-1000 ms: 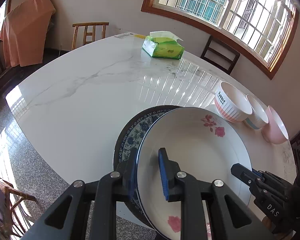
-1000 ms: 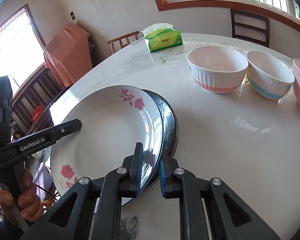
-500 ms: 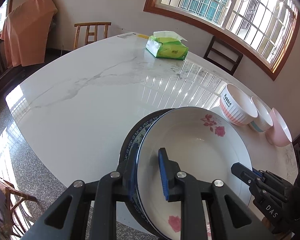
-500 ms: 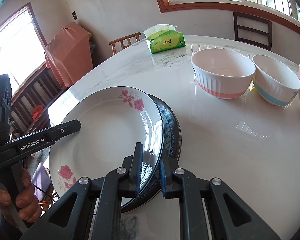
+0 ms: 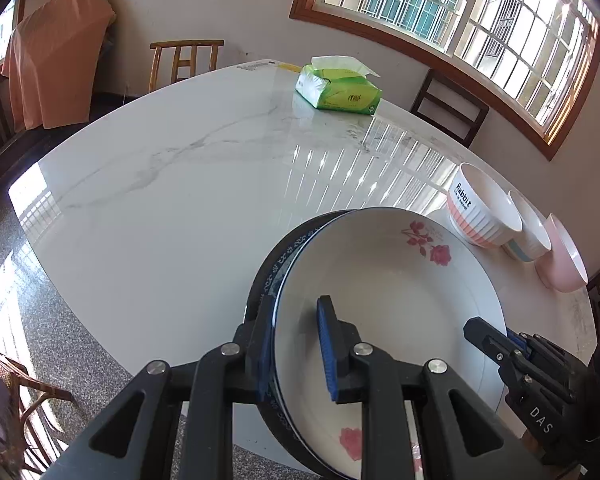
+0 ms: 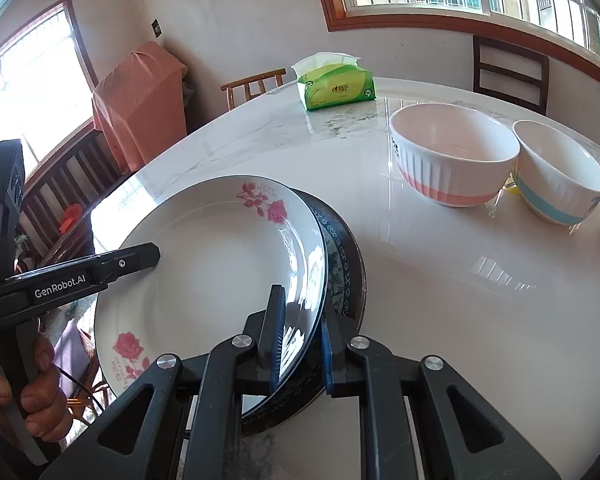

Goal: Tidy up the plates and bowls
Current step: 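Lower the white plate onto the stack and open the right gripper, then move both grippers toward the rim of the pink bowl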

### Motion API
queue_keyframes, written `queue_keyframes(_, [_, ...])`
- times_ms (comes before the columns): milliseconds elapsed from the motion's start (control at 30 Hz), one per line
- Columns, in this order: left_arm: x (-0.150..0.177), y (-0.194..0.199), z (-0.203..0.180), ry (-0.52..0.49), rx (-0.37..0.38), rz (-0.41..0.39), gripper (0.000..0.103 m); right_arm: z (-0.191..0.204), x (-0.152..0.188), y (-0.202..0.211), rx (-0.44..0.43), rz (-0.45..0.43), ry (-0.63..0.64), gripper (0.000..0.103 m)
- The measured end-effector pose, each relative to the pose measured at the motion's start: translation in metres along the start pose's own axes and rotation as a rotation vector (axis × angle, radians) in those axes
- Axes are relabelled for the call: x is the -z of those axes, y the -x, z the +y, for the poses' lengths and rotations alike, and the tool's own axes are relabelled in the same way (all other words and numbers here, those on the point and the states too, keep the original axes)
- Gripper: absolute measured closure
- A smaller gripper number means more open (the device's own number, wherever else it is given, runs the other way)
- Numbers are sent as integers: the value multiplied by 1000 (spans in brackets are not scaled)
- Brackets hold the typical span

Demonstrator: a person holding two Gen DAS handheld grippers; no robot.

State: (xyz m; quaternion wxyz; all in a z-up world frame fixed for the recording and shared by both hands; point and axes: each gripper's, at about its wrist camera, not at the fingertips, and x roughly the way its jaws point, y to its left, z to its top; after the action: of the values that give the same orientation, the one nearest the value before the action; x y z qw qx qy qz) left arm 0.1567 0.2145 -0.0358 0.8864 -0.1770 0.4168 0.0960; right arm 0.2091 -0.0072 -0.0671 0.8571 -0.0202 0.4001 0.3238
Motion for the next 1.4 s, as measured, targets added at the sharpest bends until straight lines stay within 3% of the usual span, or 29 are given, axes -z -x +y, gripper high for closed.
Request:
queue_keyframes(233, [1,2,0,-3,-9,-9,82,1,1,0,1,-7,7,88])
queue_keyframes(467, [-2,31,-16,-87,-73,-160,82,5,1,-2,24,-21,29,86])
queue_keyframes(733, [2,27,-13,-59,-51,-142,82,13,5,0,98,-68,101,84])
queue_keyframes(833, [5,31,-15,-62,-60,-148,82,10,7,8,116,-122,96,82])
queue_keyframes(933, [9,39,-22,-84,-63,-171,82,3,12,23,108,-201,68,73])
queue_keyframes(1133, [19,51,-62,-161,60,-144,82,-36,39,67,89,-259,-54,68])
queue_keyframes(1400, [7,46,-169,-296,418,93,79,-153,78,151,185,-237,-287,64])
